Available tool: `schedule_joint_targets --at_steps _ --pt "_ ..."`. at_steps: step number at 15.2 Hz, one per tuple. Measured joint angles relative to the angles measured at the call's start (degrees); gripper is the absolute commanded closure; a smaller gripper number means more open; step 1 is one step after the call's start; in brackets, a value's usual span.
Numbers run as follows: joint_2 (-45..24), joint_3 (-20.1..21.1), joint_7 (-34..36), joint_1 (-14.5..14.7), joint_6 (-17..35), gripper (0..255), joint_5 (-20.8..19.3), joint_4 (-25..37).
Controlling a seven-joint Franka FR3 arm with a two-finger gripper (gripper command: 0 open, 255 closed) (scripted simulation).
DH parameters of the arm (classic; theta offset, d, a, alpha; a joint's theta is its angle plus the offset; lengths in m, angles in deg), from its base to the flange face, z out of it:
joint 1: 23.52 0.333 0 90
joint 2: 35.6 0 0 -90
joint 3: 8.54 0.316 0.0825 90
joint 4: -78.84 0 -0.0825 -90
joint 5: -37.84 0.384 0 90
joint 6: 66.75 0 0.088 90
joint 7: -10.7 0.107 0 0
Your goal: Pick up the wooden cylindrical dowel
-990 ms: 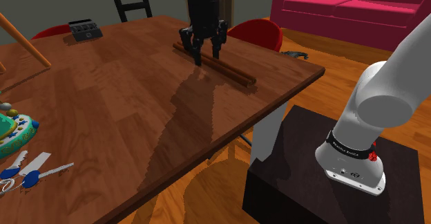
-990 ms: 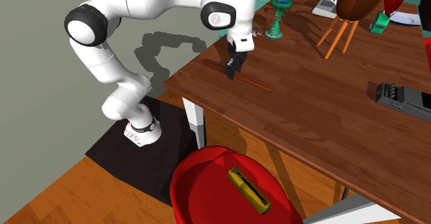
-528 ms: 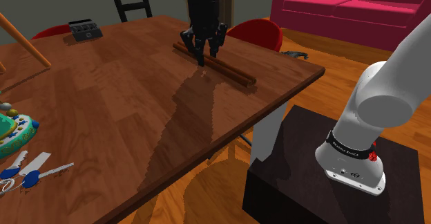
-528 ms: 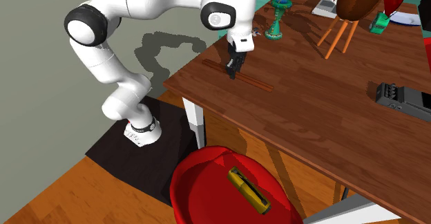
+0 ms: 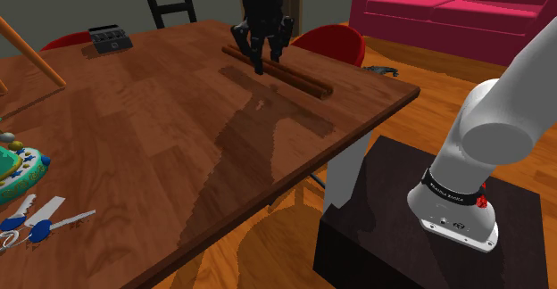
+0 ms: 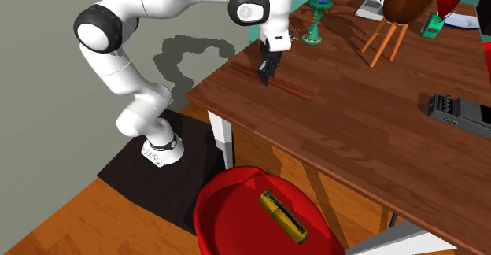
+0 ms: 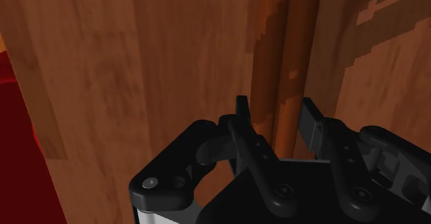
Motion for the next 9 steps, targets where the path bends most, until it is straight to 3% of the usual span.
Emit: schedule_joint_targets --at_steps 9 --pt "-1.5 -0.1 0.6 -0.2 -7.1 255 -0.6 8.5"
